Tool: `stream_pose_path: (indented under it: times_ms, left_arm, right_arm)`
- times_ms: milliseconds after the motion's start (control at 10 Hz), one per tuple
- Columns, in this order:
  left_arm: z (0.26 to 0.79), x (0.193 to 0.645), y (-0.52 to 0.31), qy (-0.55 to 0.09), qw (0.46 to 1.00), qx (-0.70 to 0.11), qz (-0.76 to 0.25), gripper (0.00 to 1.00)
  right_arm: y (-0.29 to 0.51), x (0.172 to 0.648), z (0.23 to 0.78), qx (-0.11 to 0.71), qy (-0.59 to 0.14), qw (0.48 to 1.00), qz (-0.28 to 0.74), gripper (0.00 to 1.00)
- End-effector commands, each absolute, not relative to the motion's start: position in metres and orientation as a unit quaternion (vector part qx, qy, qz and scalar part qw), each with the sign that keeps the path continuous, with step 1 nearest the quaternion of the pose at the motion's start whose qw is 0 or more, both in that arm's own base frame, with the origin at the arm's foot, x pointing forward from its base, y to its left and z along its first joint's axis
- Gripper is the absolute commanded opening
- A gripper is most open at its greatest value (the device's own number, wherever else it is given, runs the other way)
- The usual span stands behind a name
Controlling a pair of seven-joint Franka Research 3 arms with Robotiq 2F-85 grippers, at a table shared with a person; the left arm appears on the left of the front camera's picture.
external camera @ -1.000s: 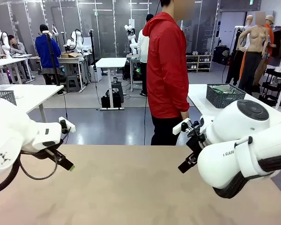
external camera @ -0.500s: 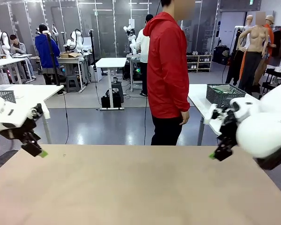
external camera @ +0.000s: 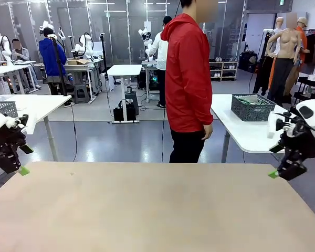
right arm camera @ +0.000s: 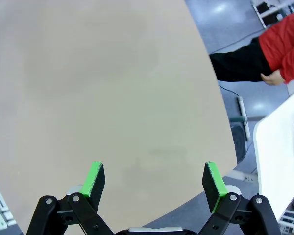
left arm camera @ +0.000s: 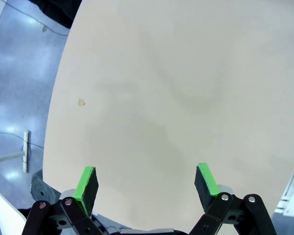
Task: Fold the towels and place them in the basket.
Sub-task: When a person lays out a Towel with hook on the table, fold it in half twice.
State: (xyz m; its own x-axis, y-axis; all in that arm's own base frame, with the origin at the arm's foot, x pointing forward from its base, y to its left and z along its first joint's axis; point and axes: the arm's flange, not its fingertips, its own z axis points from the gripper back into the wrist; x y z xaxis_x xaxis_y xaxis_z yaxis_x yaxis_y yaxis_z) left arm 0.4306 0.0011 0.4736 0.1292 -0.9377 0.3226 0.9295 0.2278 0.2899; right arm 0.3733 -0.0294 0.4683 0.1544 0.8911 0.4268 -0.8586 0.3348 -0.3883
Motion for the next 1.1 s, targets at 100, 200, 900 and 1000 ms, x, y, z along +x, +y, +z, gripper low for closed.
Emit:
stream_pose_path:
  times_ms: [100, 200, 900, 1000]
  left_arm:
    - [0.476, 0.443, 0.003, -0.207, 0.733, 0.002, -0.648, 1.00]
    - [0.477, 0.443, 0.000, -0.207, 0.747, 0.011, -0.632, 1.00]
    - [0.485, 0.439, 0.009, -0.213, 0.723, 0.016, -0.657, 1.00]
    - [0.510, 0.443, 0.022, -0.209, 0.704, 0.023, -0.678, 1.00]
  right_arm:
    - [-0.028, 0.356, 0.456, -0.035, -0.282, 0.722, 0.631, 1.00]
    - [-0.025, 0.358, 0.455, -0.030, -0.282, 0.718, 0.636, 1.00]
    - [-0.037, 0.367, 0.481, -0.019, -0.274, 0.718, 0.640, 1.00]
    - [-0.055, 0.367, 0.500, -0.014, -0.271, 0.706, 0.654, 1.00]
